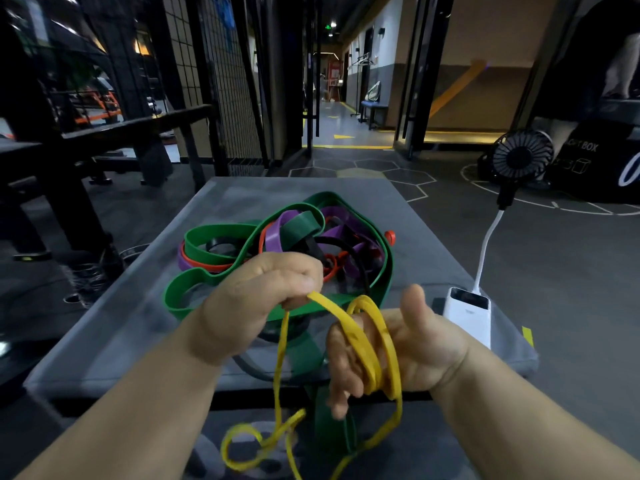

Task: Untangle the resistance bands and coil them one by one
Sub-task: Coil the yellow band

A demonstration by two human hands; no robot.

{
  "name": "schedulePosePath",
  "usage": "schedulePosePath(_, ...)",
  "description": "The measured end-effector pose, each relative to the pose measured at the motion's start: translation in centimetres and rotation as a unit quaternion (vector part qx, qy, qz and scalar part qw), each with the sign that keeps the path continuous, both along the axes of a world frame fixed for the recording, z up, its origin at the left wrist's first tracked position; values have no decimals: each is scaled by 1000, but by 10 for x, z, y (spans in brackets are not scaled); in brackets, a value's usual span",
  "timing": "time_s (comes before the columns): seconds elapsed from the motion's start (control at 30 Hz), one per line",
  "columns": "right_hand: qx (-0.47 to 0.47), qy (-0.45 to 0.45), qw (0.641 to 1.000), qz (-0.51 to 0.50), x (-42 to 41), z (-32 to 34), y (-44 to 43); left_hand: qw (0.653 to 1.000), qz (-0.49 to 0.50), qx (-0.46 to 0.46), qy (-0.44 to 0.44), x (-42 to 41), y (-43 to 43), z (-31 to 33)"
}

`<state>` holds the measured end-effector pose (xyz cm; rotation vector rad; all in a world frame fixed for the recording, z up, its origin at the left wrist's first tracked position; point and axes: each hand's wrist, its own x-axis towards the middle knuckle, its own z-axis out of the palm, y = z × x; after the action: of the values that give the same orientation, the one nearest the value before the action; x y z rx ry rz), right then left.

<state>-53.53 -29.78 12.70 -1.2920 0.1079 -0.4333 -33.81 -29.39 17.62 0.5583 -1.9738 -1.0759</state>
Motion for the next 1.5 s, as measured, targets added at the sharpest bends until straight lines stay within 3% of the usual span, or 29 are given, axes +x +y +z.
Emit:
schedulePosePath(0.1, 11, 1, 1000, 2, 3, -4, 1, 998, -50, 24, -31, 2, -1, -1)
schedulePosePath(0.2, 35, 2, 999, -10, 10, -7, 1, 990, -74, 17, -115, 1, 1, -3)
schedulePosePath(0.3, 58, 33, 997, -26, 13, -8, 0, 976, 24, -84, -200, -6, -1, -11)
schedulePosePath(0.4, 70, 49, 996, -40, 12, -6, 0, 962, 130, -148, -192, -9, -4, -18)
schedulePosePath(0.47, 85, 57, 993, -55, 12, -4, 1, 970, 148, -112, -158, -10, -5, -22)
schedulePosePath(0.6, 134, 53, 989, -22, 9, -2, 3, 990, 96, 41, -93, -14, -8, -30)
schedulePosePath(0.7, 190, 9, 981, 29, 12, -1, 3, 982, 27, 179, -46, -19, -4, -35)
schedulePosePath(0.77, 200, -23, 978, 61, 14, -2, 2, 975, -5, 223, -19, -23, 0, -37)
schedulePosePath(0.9, 163, -41, 984, 59, 15, -4, 0, 982, 9, 187, -35, -27, 2, -30)
schedulePosePath(1.03, 89, 38, 991, -91, 5, 3, 0, 987, 91, 127, -28, -21, -7, -27)
schedulePosePath(1.13, 61, 47, 982, -172, -8, 9, -4, 986, 78, 147, 8, -16, -8, -26)
schedulePosePath(1.3, 23, 13, 993, -111, -10, 10, -9, 978, 5, 206, 27, -18, -6, -30)
schedulePosePath(1.37, 39, -4, 994, -102, -10, 8, -9, 974, -45, 220, -3, -14, -7, -29)
schedulePosePath(1.5, 117, -63, 987, -90, -15, 6, -10, 977, 23, 190, -90, -13, -8, -26)
